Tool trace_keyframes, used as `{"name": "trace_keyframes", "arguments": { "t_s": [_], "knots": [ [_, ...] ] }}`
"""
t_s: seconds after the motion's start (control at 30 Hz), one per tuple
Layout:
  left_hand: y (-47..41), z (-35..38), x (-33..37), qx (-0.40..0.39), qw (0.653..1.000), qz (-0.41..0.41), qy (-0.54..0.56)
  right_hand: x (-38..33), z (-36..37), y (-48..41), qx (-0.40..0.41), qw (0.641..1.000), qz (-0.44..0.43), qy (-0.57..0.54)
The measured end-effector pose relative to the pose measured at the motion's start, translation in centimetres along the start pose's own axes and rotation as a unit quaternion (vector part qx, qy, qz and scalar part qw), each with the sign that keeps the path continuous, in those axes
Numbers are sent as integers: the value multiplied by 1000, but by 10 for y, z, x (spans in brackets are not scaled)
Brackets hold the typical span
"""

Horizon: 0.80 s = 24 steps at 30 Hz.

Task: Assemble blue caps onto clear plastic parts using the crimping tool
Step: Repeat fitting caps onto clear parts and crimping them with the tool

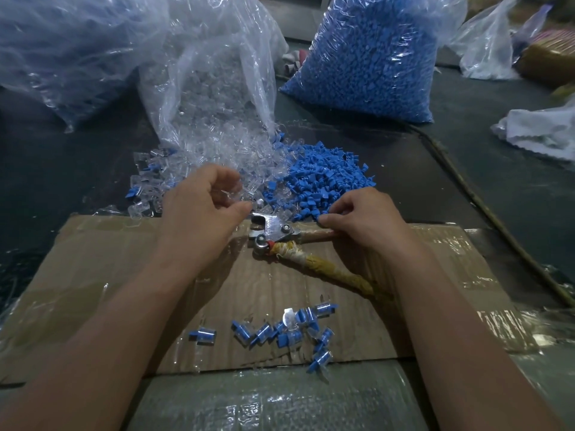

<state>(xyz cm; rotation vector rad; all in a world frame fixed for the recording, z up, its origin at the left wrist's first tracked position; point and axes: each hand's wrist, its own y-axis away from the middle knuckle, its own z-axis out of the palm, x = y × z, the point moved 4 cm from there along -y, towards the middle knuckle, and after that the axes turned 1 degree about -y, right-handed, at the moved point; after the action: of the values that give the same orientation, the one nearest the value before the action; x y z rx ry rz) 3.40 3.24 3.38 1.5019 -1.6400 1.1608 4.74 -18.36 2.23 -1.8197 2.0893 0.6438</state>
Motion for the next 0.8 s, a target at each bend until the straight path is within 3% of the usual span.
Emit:
{"name": "trace_keyframes", "arguments": {
  "t_s": [0.27, 0.33, 0.4, 0.47, 0.53, 0.8],
  "knots": [
    [3, 1, 0, -32, 996, -46, 76, -3, -1, -1, 86, 993, -43, 63],
    [2, 2, 0, -39, 993, -57, 92, -6, -6, 1, 139, 988, -61, 13],
    [2, 4, 1, -54, 990, -68, 111, -8, -10, 5, 162, 979, -59, -107],
    [2, 5, 3, -73, 984, -80, 139, -11, -10, 9, 153, 963, -56, -215],
    [2, 5, 5, -92, 979, -84, 161, -16, -10, 12, 142, 954, -65, -256],
    [2, 7, 2, -116, 973, -88, 179, -27, -3, 18, 84, 960, -105, -247]
  ]
}}
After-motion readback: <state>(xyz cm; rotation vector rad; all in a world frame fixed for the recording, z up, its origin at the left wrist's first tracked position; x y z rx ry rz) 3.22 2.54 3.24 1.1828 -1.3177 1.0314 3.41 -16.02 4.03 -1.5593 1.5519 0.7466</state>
